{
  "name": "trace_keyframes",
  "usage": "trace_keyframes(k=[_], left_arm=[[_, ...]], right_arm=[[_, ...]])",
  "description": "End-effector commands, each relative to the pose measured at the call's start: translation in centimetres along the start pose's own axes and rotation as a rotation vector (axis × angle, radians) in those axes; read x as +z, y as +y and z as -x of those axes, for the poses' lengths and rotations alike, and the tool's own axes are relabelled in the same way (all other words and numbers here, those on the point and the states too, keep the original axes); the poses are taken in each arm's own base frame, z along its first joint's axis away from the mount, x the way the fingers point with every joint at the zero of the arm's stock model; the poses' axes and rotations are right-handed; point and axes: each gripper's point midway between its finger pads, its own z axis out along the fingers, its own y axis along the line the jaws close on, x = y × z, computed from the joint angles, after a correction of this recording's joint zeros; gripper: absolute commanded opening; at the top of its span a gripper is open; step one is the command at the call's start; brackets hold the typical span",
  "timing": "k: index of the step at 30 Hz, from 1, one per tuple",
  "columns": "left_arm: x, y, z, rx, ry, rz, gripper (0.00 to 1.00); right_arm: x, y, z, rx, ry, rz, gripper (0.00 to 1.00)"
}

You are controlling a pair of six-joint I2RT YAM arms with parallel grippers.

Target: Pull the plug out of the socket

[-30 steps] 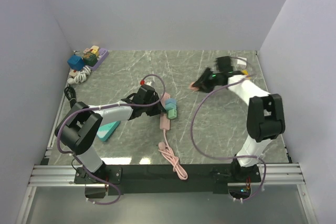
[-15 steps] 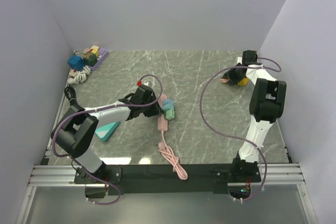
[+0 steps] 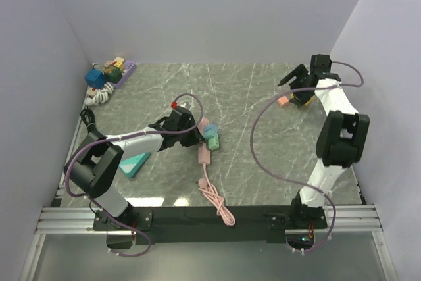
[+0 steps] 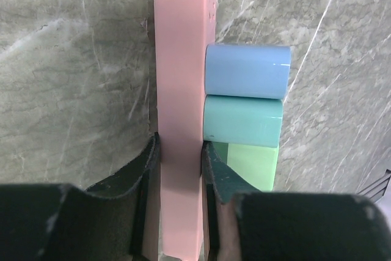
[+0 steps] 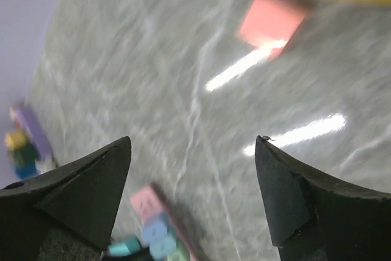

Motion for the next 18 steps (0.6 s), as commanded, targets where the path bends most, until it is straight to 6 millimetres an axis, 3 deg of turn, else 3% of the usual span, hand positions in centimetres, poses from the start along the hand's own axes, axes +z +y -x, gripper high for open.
trace_keyframes(k=[1,3,4,5,6,7,9,11,12,18], left_arm=[[0.0,-1.3,0.4,-0.024,-0.002,-0.038,0.01],[0.4,-1.7,0.3,-0.031,0.010,-0.053,0.01],[0.6,-1.7,0.2,-0.034,0.015,-0.055,0.01],[0.7,-1.8,0.2,-0.035,0.017,-0.057,0.01],[0.7,-1.8,0.1,-0.042,0.027,-0.060,0.01],[0.8,-1.9,0.1,-0.043,0.027,-0.062,0.01],[0.9,-2.2,0.3,-0.044,0.026,-0.066,0.01],[0.9,-2.4,0.5,-0.044,0.023,-0.070,0.01],[0.8,-2.5,0.6,-0.042,0.022,-0.074,0.01],[0.7,-2.2,0.4,-0.044,0.017,-0.065,0.01]], right_arm=[[-5.0,3.3,-6.2,-0.201,0.076,0.134,0.88],[-6.5,5.3,-10.7,-0.329,0.114,0.217,0.88],[-6.2,4.4,-13.0,-0.386,0.156,0.211,0.88],[-6.6,4.3,-14.5,-0.427,0.175,0.224,0.87],[-6.7,4.7,-17.2,-0.487,0.223,0.246,0.86],[-6.3,3.5,-19.2,-0.515,0.272,0.239,0.85],[-6.6,3.7,-23.0,-0.590,0.345,0.292,0.83],[-6.4,2.9,-25.7,-0.626,0.393,0.308,0.81],[-6.4,2.3,-27.9,-0.655,0.436,0.316,0.80],[-5.3,2.6,-32.1,-0.728,0.504,0.373,0.79]])
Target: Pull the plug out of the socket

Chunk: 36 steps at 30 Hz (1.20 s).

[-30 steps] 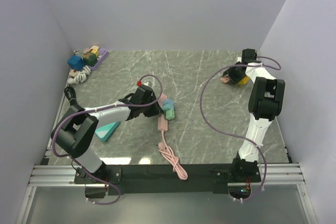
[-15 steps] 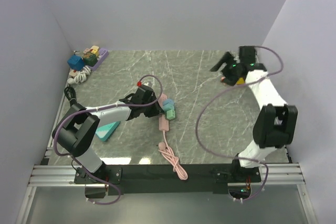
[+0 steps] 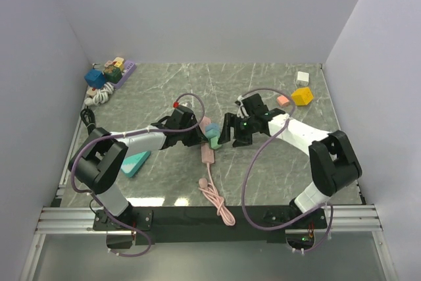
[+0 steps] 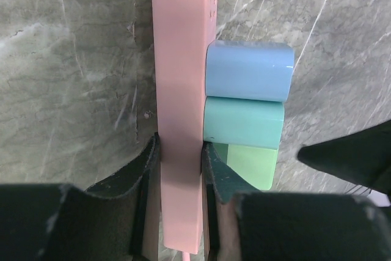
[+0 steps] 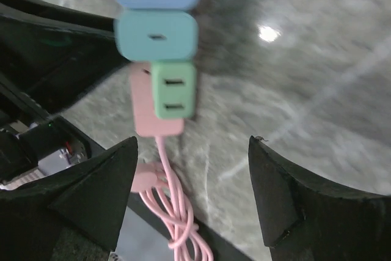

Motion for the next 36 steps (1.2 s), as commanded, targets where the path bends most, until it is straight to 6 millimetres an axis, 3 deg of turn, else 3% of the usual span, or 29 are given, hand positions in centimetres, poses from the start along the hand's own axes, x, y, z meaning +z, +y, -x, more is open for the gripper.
trace_keyframes(k=[1,5,11,18,22,23,24,28,32,36], left_arm=[[-0.2,-1.5,0.5,-0.014,-0.003,-0.045,0.00],[-0.4,-0.9,-0.1,-0.028,0.005,-0.036,0.01],[-0.6,-1.4,0.2,-0.038,-0.012,-0.061,0.01],[-0.6,-1.0,-0.2,-0.049,-0.007,-0.058,0.01],[-0.5,-0.4,-0.4,-0.053,-0.004,-0.040,0.01],[-0.5,-0.1,-0.4,-0.052,-0.006,-0.028,0.01],[-0.4,0.2,-0.4,-0.049,-0.008,-0.015,0.01],[-0.4,1.3,-0.5,-0.040,-0.025,0.024,0.01],[-0.1,3.0,-1.3,-0.027,-0.015,0.065,0.01],[0.2,4.2,-2.1,-0.027,0.004,0.095,0.01]], right_arm=[[1.6,2.6,1.5,-0.099,-0.050,0.106,0.79],[2.9,3.7,1.5,-0.106,-0.039,0.127,0.79],[5.4,3.7,2.1,-0.095,-0.026,0.119,0.70],[7.0,5.2,2.9,-0.076,-0.031,0.212,0.48],[7.7,5.2,2.2,-0.062,0.016,0.231,0.27],[7.5,5.1,2.1,-0.073,0.028,0.231,0.10],[7.2,5.2,2.1,-0.079,0.037,0.232,0.01],[4.2,4.4,2.1,-0.073,0.088,0.238,0.00],[1.2,2.8,4.7,-0.047,0.095,0.235,0.00],[-0.2,3.3,7.5,-0.002,0.015,0.244,0.00]])
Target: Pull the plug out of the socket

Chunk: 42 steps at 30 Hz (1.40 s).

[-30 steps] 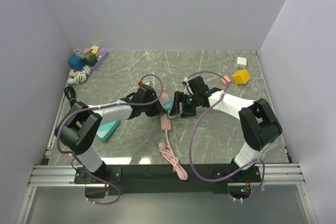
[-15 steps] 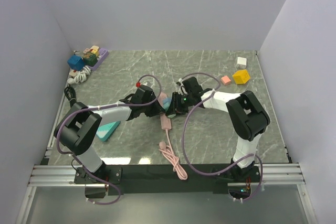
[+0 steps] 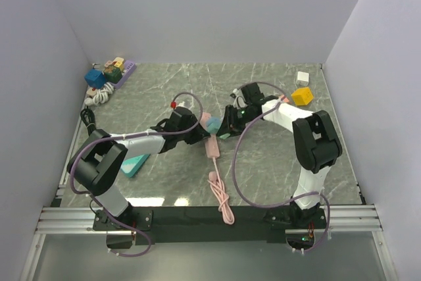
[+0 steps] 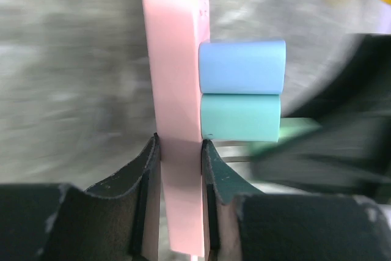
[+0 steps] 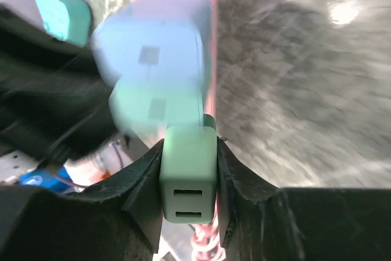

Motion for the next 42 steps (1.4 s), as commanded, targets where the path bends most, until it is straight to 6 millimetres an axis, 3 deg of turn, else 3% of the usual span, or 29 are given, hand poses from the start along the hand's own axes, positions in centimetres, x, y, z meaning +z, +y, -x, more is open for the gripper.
trace_keyframes(k=[1,7,8,10,12,14,16,17,19,20,21,22,23,25,26,27,28,29,30,31,32,34,37,38,40,41,42], left_arm=[[-0.7,7.0,-3.3,0.049,0.095,0.211,0.00],[-0.2,6.0,-2.7,0.047,0.088,0.194,0.01],[-0.2,5.7,-2.5,0.048,0.085,0.186,0.00],[-0.2,4.7,-1.8,0.054,0.071,0.165,0.01],[-0.4,4.7,-1.9,0.059,0.081,0.175,0.01],[-0.4,4.0,-1.6,0.063,0.078,0.158,0.01],[-0.5,3.6,-1.6,0.064,0.084,0.142,0.01],[-0.5,3.5,-1.6,0.064,0.083,0.138,0.01],[-0.6,3.3,-1.7,0.065,0.088,0.127,0.01],[-0.6,3.2,-1.7,0.066,0.091,0.125,0.01],[-0.7,3.2,-1.7,0.066,0.093,0.125,0.01],[-0.8,3.0,-1.6,0.071,0.091,0.121,0.01],[-0.9,2.9,-1.6,0.071,0.093,0.122,0.01],[-1.1,2.7,-1.5,0.073,0.090,0.118,0.00],[-1.2,2.7,-1.4,0.073,0.087,0.118,0.01],[-1.2,2.7,-1.4,0.073,0.088,0.118,0.00],[-1.4,2.6,-1.4,0.073,0.089,0.115,0.01],[-1.4,2.6,-1.4,0.073,0.090,0.117,0.01],[-1.4,2.6,-1.5,0.073,0.094,0.115,0.01],[-1.5,2.6,-1.6,0.072,0.095,0.114,0.01],[-1.5,2.6,-1.6,0.074,0.098,0.115,0.01],[-1.5,2.7,-1.7,0.075,0.103,0.117,0.01],[-1.4,2.7,-1.8,0.077,0.109,0.114,0.00],[-1.3,2.8,-1.9,0.078,0.111,0.116,0.01],[-1.3,2.6,-1.8,0.083,0.111,0.111,0.01],[-1.3,2.7,-1.9,0.083,0.113,0.114,0.01],[-1.2,2.6,-1.8,0.083,0.111,0.111,0.01]], right_arm=[[-3.5,2.1,3.9,-0.029,-0.109,0.044,0.00],[-2.0,3.4,2.7,-0.032,-0.164,0.027,0.00],[-1.9,2.1,2.5,0.016,-0.200,-0.025,0.00],[-3.6,1.9,3.8,0.045,-0.312,-0.033,0.00],[-5.2,-0.3,5.0,0.121,-0.413,-0.099,0.00],[-7.6,-3.0,7.3,0.194,-0.517,-0.168,0.00],[-10.5,-7.0,9.7,0.296,-0.623,-0.274,0.00],[-11.9,-7.6,11.4,0.329,-0.674,-0.293,0.00],[-12.5,-11.3,12.6,0.421,-0.675,-0.393,0.00],[-14.4,-11.8,14.9,0.446,-0.721,-0.399,0.00],[-13.5,-14.0,15.4,0.493,-0.687,-0.432,0.00],[-13.6,-15.2,15.4,0.532,-0.668,-0.469,0.00],[-15.0,-15.7,17.1,0.550,-0.700,-0.469,0.00],[-14.2,-18.1,17.3,0.604,-0.670,-0.538,0.00],[-15.7,-18.9,18.6,0.625,-0.711,-0.549,0.00],[-15.8,-20.5,18.4,0.663,-0.701,-0.582,0.01],[-16.2,-21.3,18.7,0.682,-0.713,-0.596,0.16],[-16.9,-21.2,19.6,0.686,-0.731,-0.585,0.25],[-16.9,-22.4,19.7,0.712,-0.722,-0.588,0.35],[-17.0,-22.5,20.1,0.712,-0.721,-0.577,0.42],[-17.6,-22.1,21.0,0.695,-0.732,-0.557,0.58],[-17.9,-22.2,21.3,0.688,-0.718,-0.537,0.68],[-19.7,-19.7,22.1,0.638,-0.757,-0.480,0.88],[-19.7,-19.2,21.6,0.633,-0.753,-0.467,0.91],[-21.4,-16.2,21.1,0.597,-0.780,-0.412,0.93],[-20.6,-15.6,19.7,0.592,-0.749,-0.400,0.93],[-21.7,-12.9,19.2,0.539,-0.771,-0.357,0.93]])
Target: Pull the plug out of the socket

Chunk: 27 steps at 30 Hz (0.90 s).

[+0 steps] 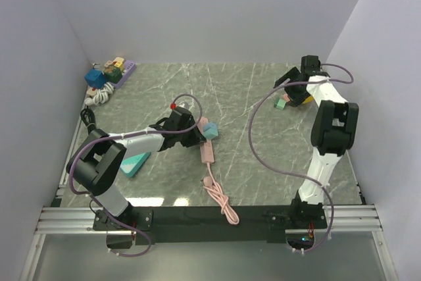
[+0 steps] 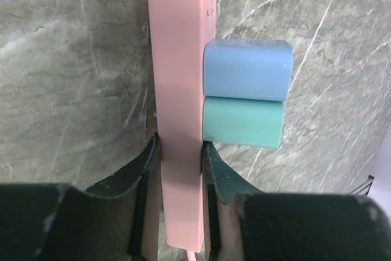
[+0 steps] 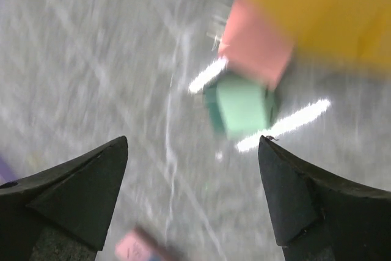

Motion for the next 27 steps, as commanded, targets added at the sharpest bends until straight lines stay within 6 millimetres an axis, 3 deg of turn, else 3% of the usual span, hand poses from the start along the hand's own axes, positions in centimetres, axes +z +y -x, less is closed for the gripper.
trace_keyframes(k=[1,3,4,5,6,9,13,19,27], left_arm=[[-0.5,-0.4,-0.9,0.037,0.051,-0.006,0.01],[-0.4,-0.6,-0.9,0.038,0.053,-0.013,0.01],[-0.3,-0.6,-0.9,0.039,0.055,-0.013,0.01],[-0.3,-0.6,-1.0,0.039,0.059,-0.016,0.01],[-0.3,-0.8,-0.9,0.039,0.057,-0.020,0.01],[0.0,-0.8,-1.1,0.040,0.069,-0.026,0.01],[0.2,-1.1,-1.1,0.039,0.075,-0.032,0.01],[0.0,-1.3,-1.1,0.034,0.072,-0.039,0.01],[0.0,-1.2,-1.8,0.022,0.085,-0.047,0.00]], right_arm=[[-7.9,4.3,-1.9,-0.100,-0.027,0.182,0.93],[-10.0,4.6,-6.3,-0.182,0.021,0.226,0.94],[-10.4,5.1,-8.0,-0.224,0.035,0.259,0.94],[-10.0,3.9,-10.5,-0.258,0.081,0.250,0.94],[-10.9,4.8,-12.7,-0.304,0.111,0.303,0.94],[-10.6,5.7,-18.4,-0.420,0.226,0.417,0.93],[-10.4,6.6,-24.3,-0.573,0.347,0.497,0.91],[-9.5,7.8,-29.0,-0.679,0.394,0.535,0.94],[-7.4,8.3,-33.0,-0.749,0.458,0.504,0.93]])
